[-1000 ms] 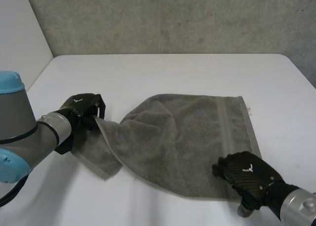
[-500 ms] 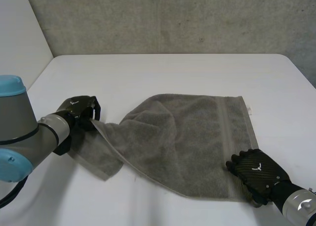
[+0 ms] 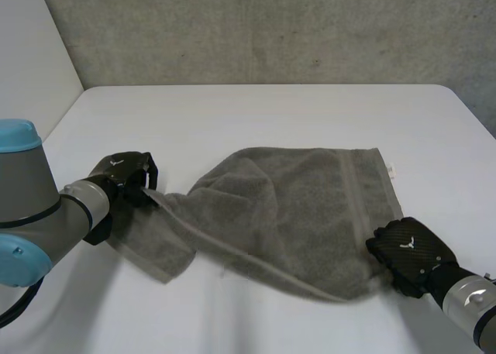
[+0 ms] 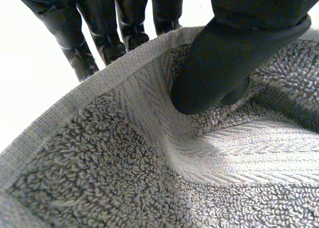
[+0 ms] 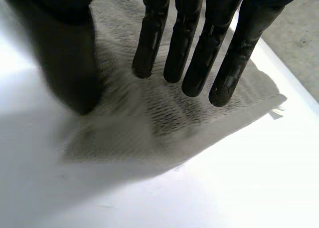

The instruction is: Fold the towel.

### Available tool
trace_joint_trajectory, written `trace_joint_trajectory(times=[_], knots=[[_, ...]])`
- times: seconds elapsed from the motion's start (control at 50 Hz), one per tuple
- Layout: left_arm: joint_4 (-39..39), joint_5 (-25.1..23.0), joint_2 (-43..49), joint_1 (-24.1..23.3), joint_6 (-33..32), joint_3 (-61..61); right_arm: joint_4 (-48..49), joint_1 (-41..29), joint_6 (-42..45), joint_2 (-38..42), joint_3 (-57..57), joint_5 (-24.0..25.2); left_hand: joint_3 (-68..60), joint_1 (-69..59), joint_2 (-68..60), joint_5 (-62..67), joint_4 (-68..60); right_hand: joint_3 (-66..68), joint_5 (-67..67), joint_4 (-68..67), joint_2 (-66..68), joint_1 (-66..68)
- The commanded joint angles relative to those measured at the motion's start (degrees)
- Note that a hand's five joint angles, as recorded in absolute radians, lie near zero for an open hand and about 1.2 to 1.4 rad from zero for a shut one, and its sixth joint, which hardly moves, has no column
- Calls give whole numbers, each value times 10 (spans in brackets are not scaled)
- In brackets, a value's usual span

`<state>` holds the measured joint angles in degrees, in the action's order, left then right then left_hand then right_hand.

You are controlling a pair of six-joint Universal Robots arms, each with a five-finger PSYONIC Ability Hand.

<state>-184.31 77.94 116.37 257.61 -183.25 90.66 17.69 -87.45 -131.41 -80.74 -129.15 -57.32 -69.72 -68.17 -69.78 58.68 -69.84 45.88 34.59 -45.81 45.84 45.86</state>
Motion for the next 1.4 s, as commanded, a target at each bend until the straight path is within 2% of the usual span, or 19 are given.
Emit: trace_joint_trajectory(times=[0.02,0.12,0.22,0.24,0.26,0.38,0.48,0.6,0.68,0.72,0.74,0.78,0.9,0.94,0.96,1.0,1.16,1.4], knots=[[0,1,0,0,0,1,2,-2,-21,8,18,-2,-103,-118,-102,113,-102,7,20,-8,7,7],[1,1,-2,0,0,1,2,-4,-22,18,29,-5,-103,-118,-102,113,-102,39,52,-40,39,39],[1,1,-2,0,0,2,2,-6,-24,22,40,-10,-103,-118,-102,113,-102,137,149,-137,137,137],[1,1,-2,0,0,2,2,-6,-26,22,44,-11,-103,-118,-102,113,-102,205,218,-206,205,205],[1,1,-2,0,0,2,1,-6,-28,21,50,-12,-103,-118,-102,113,-102,339,352,-339,339,339],[4,0,-4,0,0,5,2,-4,-73,14,80,-26,-103,-118,-102,113,-102,341,354,-342,342,341],[4,-2,-11,0,-3,22,0,1,-157,-11,136,-67,-103,-118,-102,113,-102,341,354,-342,342,341],[3,-5,-15,-2,-4,44,-6,9,-185,-32,163,-71,-103,-118,-102,113,-102,341,354,-342,342,341],[3,-6,-16,-2,-4,49,-15,18,-191,-32,167,-68,-9,-24,-8,19,-8,341,354,-342,342,341],[5,-9,-18,-3,-4,51,-15,17,-191,-28,163,-66,103,88,104,-93,104,341,354,-342,342,341],[5,-9,-18,-3,-4,51,-13,15,-190,-22,158,-65,104,88,105,-93,105,341,354,-342,342,341],[10,-9,-22,-2,-5,51,-14,13,-189,-14,156,-65,196,180,197,-186,197,341,354,-342,342,341],[27,-9,-40,-1,-17,58,-14,12,-186,3,159,-67,279,263,279,-268,280,341,354,-342,342,341],[53,-9,-55,-1,-29,58,-14,14,-189,3,159,-64,386,370,386,-375,387,341,354,-342,342,341],[54,-9,-55,-1,-29,58,-14,16,-191,3,161,-63,387,371,387,-376,388,341,354,-342,342,341],[96,-9,-71,0,-53,57,-14,17,-190,3,161,-62,504,488,504,-493,505,341,354,-342,342,341],[127,-2,-81,0,-105,66,-14,18,-188,4,159,-61,501,485,502,-490,502,341,354,-342,342,341],[92,-2,-66,3,-107,64,-14,18,-187,5,159,-61,415,400,416,-405,416,341,354,-342,342,341]])
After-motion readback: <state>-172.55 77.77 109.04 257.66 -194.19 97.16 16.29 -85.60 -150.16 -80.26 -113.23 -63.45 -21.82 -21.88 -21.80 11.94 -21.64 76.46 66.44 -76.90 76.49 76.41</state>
